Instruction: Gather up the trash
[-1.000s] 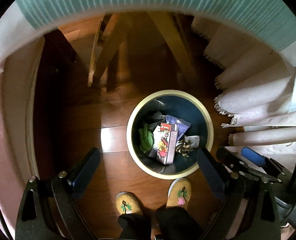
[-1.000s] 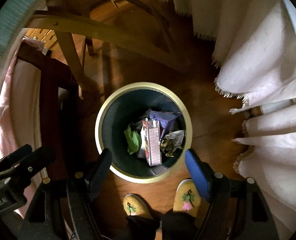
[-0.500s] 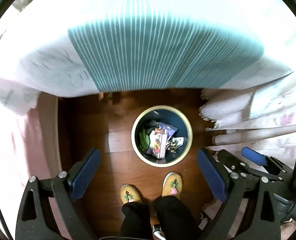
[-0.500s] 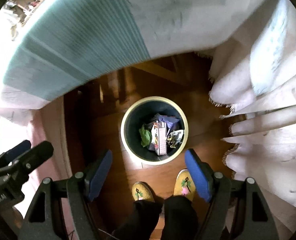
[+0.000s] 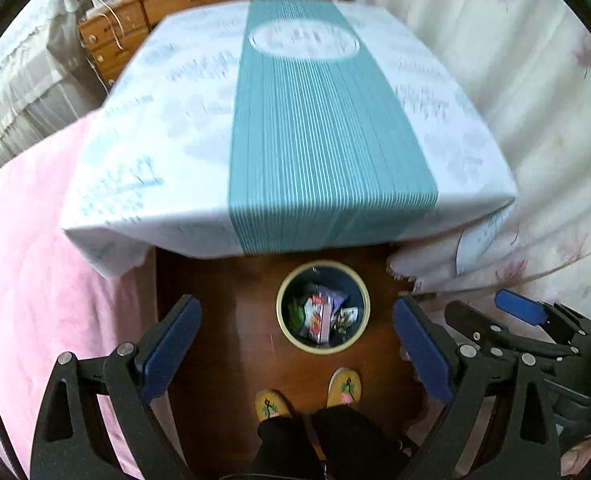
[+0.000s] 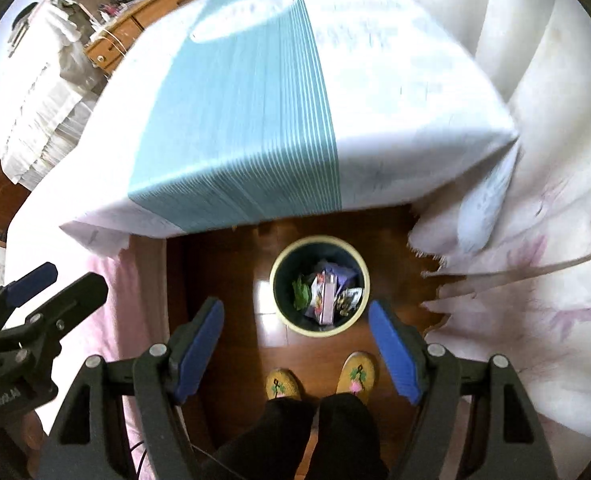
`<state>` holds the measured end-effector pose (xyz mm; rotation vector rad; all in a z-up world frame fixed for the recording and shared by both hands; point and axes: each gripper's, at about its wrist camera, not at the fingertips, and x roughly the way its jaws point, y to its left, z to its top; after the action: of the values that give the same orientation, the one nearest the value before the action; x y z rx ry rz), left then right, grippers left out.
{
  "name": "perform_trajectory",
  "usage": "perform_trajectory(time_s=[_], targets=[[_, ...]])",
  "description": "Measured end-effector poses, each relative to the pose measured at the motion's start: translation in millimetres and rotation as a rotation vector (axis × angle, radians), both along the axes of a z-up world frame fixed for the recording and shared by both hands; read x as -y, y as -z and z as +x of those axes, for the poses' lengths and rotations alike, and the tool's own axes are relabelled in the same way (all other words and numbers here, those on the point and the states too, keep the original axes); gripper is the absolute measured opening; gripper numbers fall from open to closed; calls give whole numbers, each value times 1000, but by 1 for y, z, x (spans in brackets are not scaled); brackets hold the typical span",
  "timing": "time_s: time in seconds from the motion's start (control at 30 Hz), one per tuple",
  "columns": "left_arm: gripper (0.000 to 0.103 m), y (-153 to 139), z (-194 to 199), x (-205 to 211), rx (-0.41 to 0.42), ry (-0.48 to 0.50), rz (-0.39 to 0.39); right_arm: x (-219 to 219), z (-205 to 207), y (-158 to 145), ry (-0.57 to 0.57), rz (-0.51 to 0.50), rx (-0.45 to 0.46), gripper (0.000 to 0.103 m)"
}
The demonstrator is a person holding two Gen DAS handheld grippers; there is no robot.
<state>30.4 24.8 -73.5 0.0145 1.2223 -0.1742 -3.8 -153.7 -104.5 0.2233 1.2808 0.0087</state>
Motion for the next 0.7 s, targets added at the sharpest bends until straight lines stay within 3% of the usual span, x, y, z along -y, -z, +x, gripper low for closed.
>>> perform_trajectory(time_s=[0.37,0.7], targets=[[96,-89,5,-19,166,-116,-13,-3,0,-89,-26,-26,176,76],[96,-118,-8,-18,242,-171,21,-10,-6,-139,-48,-63,330,76]])
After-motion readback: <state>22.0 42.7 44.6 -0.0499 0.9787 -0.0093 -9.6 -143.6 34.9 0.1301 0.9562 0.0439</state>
